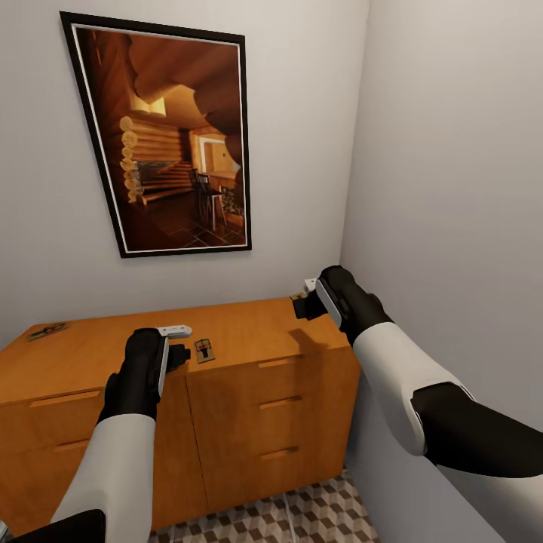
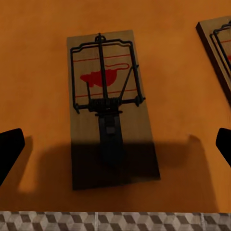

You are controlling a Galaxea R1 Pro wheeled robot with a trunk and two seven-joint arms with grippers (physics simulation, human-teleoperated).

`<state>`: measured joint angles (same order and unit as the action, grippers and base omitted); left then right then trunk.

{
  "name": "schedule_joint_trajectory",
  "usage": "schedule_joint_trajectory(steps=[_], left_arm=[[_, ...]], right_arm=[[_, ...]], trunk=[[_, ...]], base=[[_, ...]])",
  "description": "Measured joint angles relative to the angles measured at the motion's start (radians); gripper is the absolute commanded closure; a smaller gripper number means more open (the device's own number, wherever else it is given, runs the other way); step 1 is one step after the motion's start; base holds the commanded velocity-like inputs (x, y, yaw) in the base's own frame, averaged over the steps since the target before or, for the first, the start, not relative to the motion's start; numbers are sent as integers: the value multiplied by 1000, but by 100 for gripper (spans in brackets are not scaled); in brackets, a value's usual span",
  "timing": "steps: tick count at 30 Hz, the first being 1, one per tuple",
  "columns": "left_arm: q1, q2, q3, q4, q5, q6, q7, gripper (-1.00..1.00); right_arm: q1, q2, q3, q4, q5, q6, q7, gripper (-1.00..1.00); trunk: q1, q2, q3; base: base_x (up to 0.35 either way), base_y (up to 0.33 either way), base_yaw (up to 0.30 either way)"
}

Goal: Take the four mousetraps from the cabinet in the bathroom and place them on the bathroom floor. Make sure all four end up on the same floor surface, and ensure that at least two of them are either under or directly next to the same bathroom sink.

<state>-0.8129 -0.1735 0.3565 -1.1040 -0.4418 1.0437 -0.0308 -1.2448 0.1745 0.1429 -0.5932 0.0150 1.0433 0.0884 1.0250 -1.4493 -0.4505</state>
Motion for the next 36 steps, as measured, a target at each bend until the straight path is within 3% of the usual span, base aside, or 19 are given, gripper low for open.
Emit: schedule_joint_trajectory(steps=[17,23,33,36], left_arm=[[-1,0,-1,5,3,0,-1,-100],[-31,0,3,32,4,1,0,-100],[-68,0,41,63,2,1,0,-100],[-69,0,67,63,-2,1,1,-100]], right_arm=[[0,0,1,0,0,0,2,100],[0,0,1,1,2,0,1,100],[0,0,1,3,3,0,-1,100],[0,0,1,4,3,0,-2,100]], trunk=[[0,0,0],[0,0,0],[0,0,0],[0,0,0]], base=[[0,0,0],[0,0,0],[0,0,0],[0,0,0]])
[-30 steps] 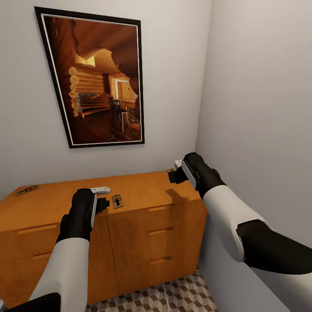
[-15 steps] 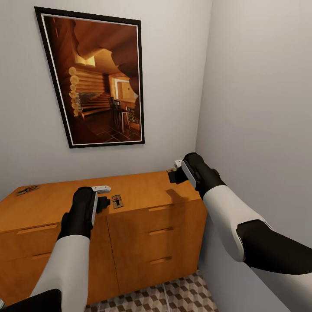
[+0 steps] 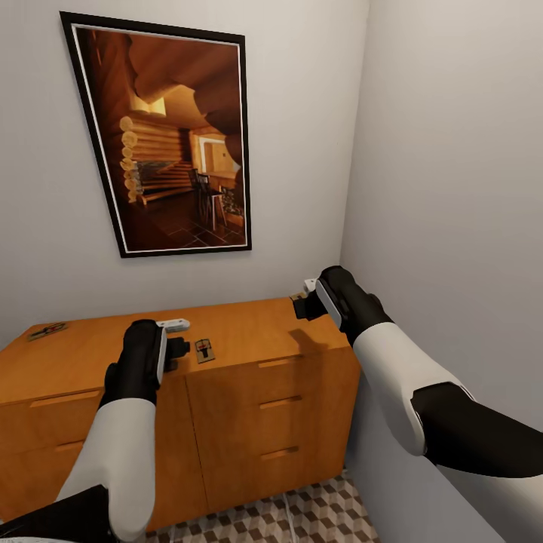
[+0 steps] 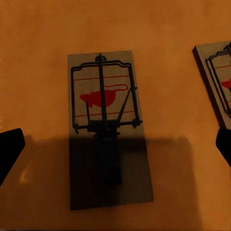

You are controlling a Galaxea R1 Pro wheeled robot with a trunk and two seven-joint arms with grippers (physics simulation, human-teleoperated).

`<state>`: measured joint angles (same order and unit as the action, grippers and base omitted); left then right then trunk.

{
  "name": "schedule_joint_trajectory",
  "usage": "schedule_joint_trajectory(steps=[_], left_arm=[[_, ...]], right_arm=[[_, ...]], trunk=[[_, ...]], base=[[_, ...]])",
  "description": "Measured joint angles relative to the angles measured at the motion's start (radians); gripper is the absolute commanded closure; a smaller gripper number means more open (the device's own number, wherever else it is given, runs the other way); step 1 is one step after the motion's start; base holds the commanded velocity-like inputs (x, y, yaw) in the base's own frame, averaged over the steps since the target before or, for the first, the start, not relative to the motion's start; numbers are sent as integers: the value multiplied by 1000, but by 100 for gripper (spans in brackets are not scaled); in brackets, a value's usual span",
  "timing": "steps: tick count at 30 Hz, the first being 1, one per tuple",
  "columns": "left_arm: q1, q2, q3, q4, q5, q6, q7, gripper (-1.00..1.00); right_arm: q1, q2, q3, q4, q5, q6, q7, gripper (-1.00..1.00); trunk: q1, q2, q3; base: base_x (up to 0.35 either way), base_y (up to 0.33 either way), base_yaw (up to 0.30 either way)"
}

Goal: Take the four mousetraps from the cabinet in the bathroom and place them on the bathroom floor. Make sure all four end up on the same floor surface, and ensure that at least two of them are either under or directly next to the same bathroom sink.

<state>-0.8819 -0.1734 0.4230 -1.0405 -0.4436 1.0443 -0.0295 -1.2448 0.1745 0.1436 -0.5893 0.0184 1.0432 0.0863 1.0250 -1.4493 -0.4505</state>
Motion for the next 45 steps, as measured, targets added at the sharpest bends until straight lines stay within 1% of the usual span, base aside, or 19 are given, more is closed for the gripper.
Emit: schedule_joint_trajectory(steps=[2,3,7,11,16,21,30,45], left_arm=[[0,0,16,0,-2,0,3,-100],[0,0,32,0,-3,0,9,-100],[-1,0,58,0,-6,0,26,-100],[-1,0,67,1,-8,0,45,-100],[-1,0,73,16,-11,0,73,-100],[-1,0,70,52,-12,0,92,-100],[-1,0,71,53,-2,0,100,-100],[-1,0,73,53,0,-2,101,-100]], right_arm=[[0,0,0,0,0,0,0,100],[0,0,0,1,0,0,0,100],[0,0,0,1,-1,0,-1,100],[0,0,0,2,-1,0,-2,100],[0,0,0,2,-2,0,-2,100],[0,0,0,2,-3,0,-2,100],[0,0,0,2,-3,0,-1,100],[0,0,0,2,-4,0,4,100]], trunk=[[0,0,0],[0,0,0],[0,0,0],[0,0,0],[0,0,0],[0,0,0],[0,0,0],[0,0,0]], base=[[0,0,0],[0,0,0],[0,0,0],[0,0,0],[0,0,0],[0,0,0],[0,0,0],[0,0,0]])
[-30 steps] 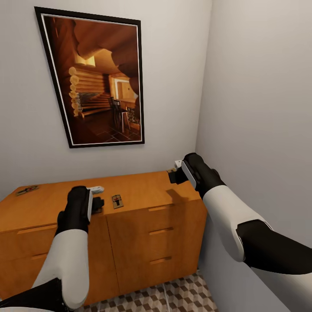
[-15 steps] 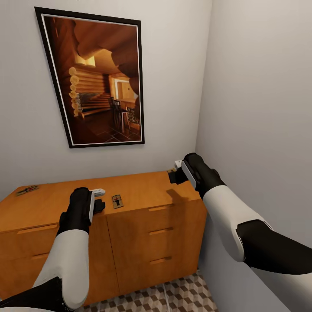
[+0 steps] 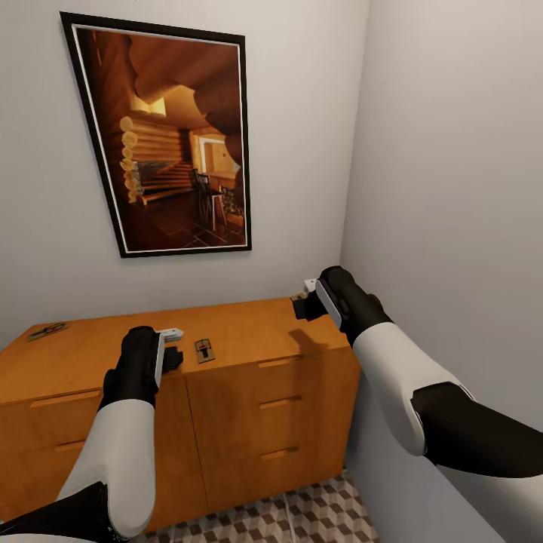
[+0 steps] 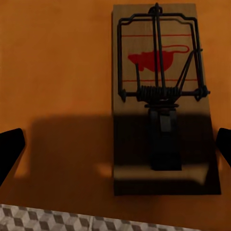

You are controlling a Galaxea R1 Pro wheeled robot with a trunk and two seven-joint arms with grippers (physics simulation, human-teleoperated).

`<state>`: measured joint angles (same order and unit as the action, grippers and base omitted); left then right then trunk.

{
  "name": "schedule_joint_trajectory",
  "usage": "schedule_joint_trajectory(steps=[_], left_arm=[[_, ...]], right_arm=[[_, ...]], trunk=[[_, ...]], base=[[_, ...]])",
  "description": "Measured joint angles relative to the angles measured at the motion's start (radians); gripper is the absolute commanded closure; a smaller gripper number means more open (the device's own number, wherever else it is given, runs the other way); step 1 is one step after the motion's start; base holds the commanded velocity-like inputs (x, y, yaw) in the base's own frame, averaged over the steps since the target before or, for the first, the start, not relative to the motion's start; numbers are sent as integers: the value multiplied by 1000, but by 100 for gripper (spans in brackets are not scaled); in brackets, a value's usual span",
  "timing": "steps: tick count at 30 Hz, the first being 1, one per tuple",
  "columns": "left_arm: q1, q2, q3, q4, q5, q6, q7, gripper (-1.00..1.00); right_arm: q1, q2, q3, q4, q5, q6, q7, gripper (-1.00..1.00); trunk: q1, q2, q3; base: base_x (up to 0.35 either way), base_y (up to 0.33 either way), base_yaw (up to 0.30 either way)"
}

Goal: Take the four mousetraps from the cabinet in the bathroom and place them on the bathroom floor. Make sure all four end up on the same floor surface, and ensure that at least two of them are either under or directly next to the same bathroom sink.

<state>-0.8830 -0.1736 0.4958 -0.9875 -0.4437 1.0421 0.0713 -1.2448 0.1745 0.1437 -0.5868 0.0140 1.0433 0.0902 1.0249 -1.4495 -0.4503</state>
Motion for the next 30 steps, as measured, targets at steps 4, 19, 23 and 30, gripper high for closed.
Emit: schedule_joint_trajectory(steps=[4,19,23,30], left_arm=[[0,0,-1,1,-2,-2,0,-100],[0,0,-3,3,-1,-4,3,100],[0,0,-3,3,-1,-5,3,100],[-1,0,-4,4,-3,-4,3,100]], right_arm=[[0,0,0,0,0,0,1,100],[0,0,0,0,-2,0,4,100],[0,0,0,0,-3,0,6,100],[0,0,0,0,-3,0,7,100]], trunk=[[0,0,0],[0,0,0],[0,0,0],[0,0,0]], base=[[0,0,0],[0,0,0],[0,0,0],[0,0,0]])
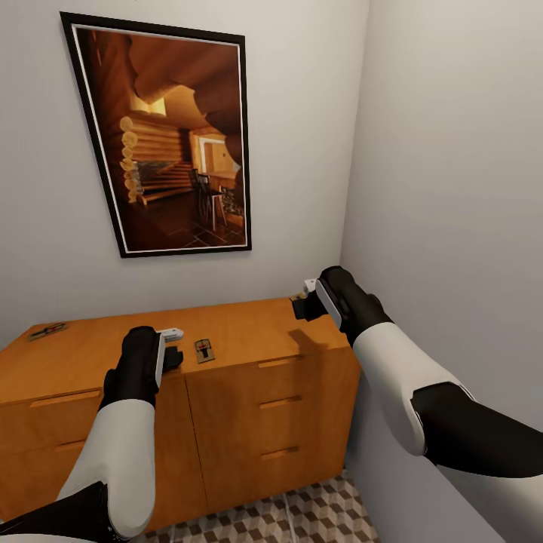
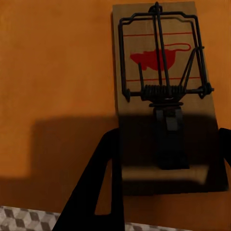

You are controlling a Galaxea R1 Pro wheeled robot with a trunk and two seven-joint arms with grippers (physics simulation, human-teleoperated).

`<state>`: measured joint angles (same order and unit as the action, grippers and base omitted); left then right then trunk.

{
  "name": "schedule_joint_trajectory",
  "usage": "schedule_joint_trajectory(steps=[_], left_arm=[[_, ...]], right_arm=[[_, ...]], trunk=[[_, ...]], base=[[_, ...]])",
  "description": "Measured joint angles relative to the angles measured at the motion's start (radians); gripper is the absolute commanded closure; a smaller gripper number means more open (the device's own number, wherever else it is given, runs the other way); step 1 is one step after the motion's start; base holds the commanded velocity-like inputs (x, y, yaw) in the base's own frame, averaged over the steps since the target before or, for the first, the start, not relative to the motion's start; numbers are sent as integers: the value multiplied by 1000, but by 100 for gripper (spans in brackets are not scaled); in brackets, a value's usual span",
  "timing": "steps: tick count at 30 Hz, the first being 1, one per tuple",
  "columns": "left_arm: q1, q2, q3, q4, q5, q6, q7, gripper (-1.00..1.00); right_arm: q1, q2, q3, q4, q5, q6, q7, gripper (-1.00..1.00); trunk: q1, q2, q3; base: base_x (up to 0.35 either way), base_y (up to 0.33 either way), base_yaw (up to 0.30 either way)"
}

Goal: Take the four mousetraps from the cabinet in the bathroom and place them on the bathroom floor. Make sure all four end up on the same floor surface, and ensure that at least two of them are either under or directly next to the same bathroom sink.

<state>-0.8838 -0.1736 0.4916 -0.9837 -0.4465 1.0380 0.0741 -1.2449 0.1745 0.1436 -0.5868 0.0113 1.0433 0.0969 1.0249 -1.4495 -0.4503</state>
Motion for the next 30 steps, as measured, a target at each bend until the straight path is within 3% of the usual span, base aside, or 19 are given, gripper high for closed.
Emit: schedule_joint_trajectory(steps=[6,10,17,30], left_arm=[[-5,0,-1,2,0,6,0,100],[-14,0,-2,-116,1,6,0,100],[-15,0,-1,-195,4,6,1,100],[-16,0,-3,-222,1,6,2,100]], right_arm=[[0,0,0,0,1,0,-2,100],[0,0,0,0,1,0,-3,100],[0,0,0,0,2,0,-3,100],[0,0,0,0,5,0,-8,100]], trunk=[[0,0,0],[0,0,0],[0,0,0],[0,0,0]], base=[[0,0,0],[0,0,0],[0,0,0],[0,0,0]])
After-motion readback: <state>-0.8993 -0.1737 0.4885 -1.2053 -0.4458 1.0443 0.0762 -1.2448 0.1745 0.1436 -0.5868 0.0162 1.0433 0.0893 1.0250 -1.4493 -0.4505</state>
